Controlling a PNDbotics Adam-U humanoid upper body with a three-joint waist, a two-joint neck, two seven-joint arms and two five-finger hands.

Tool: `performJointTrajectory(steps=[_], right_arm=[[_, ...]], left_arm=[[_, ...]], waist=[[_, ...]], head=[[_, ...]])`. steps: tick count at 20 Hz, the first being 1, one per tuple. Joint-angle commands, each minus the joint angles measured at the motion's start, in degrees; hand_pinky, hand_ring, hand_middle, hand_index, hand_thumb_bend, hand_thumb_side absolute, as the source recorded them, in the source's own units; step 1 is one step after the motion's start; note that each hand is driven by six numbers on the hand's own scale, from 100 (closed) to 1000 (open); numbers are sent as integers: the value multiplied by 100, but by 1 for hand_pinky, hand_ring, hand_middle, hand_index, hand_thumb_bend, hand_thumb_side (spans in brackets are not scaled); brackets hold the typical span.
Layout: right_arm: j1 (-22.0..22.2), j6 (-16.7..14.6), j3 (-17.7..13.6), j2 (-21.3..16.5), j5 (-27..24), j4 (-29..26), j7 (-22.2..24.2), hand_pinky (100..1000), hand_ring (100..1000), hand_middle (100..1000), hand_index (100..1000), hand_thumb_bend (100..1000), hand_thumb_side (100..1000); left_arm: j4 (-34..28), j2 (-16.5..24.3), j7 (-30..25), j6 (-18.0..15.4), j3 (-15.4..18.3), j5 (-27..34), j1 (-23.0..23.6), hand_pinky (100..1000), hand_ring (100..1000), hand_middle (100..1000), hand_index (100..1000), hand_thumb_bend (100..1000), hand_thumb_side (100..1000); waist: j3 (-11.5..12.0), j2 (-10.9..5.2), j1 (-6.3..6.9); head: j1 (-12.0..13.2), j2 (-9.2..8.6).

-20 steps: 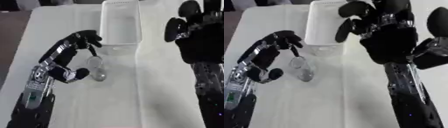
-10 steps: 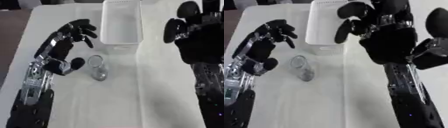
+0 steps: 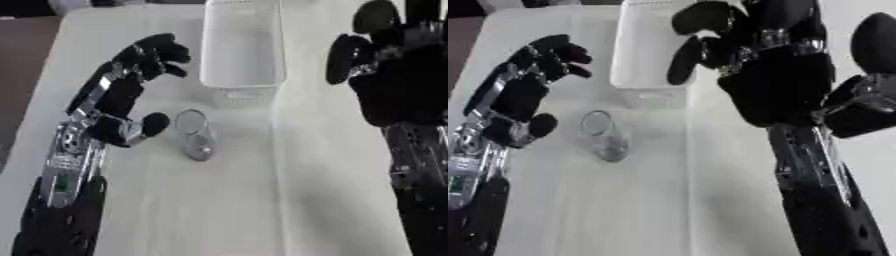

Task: Pick up objects on the table and place them in the box.

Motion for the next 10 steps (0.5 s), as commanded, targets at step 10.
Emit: performJointTrajectory(steps=[10], right_arm=[[-79, -225, 34, -66, 30, -107, 220, 711, 852, 884, 809, 100, 886]], left_arm=[[118, -66, -59, -230, -9, -372, 86, 782, 870, 822, 948, 404, 591]], waist=[[-3, -59, 10]], head=[[-26, 0]])
